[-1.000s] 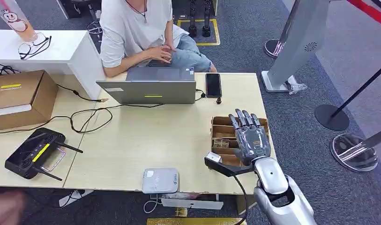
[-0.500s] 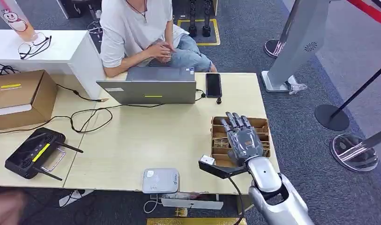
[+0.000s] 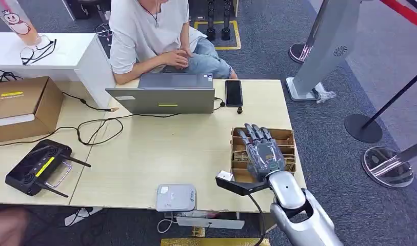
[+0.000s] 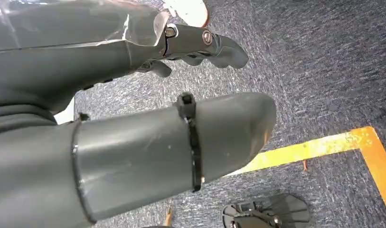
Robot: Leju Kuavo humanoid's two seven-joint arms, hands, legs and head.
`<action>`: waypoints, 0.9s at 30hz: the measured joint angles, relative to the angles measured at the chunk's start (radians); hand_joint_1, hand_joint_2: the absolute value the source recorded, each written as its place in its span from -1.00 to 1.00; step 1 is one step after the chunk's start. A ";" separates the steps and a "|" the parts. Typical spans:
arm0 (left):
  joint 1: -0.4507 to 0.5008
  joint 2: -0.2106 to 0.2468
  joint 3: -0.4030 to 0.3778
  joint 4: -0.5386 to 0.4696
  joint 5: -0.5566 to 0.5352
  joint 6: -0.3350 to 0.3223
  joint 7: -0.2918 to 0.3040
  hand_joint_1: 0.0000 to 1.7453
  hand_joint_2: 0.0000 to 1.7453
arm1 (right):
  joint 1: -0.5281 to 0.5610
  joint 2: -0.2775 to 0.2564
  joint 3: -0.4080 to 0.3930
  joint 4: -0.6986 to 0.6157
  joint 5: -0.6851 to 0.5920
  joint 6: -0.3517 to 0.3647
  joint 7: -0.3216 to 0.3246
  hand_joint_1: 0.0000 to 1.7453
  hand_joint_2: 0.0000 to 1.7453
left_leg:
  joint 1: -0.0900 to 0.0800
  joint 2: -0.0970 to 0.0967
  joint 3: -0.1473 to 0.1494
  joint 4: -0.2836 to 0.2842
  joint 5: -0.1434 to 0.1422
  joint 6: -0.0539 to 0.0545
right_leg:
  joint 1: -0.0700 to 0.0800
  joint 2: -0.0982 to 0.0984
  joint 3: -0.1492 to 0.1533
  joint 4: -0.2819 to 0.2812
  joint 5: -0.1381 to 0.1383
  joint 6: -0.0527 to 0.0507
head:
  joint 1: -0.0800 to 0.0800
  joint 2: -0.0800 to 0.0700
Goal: Pass the card to the sensor for recognition and then transmit it.
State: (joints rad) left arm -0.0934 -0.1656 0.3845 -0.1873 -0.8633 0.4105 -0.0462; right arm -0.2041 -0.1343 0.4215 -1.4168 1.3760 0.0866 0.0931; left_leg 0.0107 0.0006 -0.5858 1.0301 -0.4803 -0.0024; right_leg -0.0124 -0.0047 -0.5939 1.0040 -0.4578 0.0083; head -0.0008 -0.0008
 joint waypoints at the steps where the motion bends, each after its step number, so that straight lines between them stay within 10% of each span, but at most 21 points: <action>1: 0.000 0.000 0.000 0.000 0.000 0.000 0.000 -1.00 -1.00 | -0.001 0.000 0.000 0.001 -0.001 0.000 0.000 -0.36 1.00 | 0.000 0.000 0.000 0.000 0.000 0.000 | 0.000 0.000 0.000 0.000 0.000 0.000 | 0.000 0.000; 3: 0.000 0.000 0.000 0.000 0.000 0.000 0.000 -1.00 -1.00 | -0.003 0.000 0.001 0.003 -0.004 -0.001 0.003 -0.36 1.00 | 0.000 0.000 0.000 0.000 0.000 0.000 | 0.000 0.000 0.000 0.000 0.000 0.000 | 0.000 0.000; 7: 0.000 0.001 0.000 0.000 0.000 0.000 0.002 -1.00 -1.00 | -0.011 0.000 0.000 0.011 -0.005 -0.001 0.011 0.36 1.00 | 0.000 0.000 0.000 0.000 0.000 0.000 | 0.000 0.000 0.000 0.000 0.000 0.000 | 0.000 0.000; 27: 0.003 0.001 0.000 0.000 -0.008 0.000 0.001 -1.00 -1.00 | -0.017 0.000 -0.010 0.025 -0.017 -0.002 0.023 0.48 1.00 | 0.000 0.000 0.000 0.000 0.000 0.000 | 0.000 0.000 0.000 0.000 0.000 0.000 | 0.000 0.000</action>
State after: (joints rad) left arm -0.0908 -0.1648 0.3845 -0.1873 -0.8709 0.4108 -0.0454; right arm -0.2210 -0.1347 0.4120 -1.3916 1.3588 0.0847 0.1163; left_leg 0.0107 0.0006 -0.5855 1.0301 -0.4803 -0.0024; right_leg -0.0124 -0.0047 -0.5939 1.0040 -0.4578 0.0083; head -0.0008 -0.0008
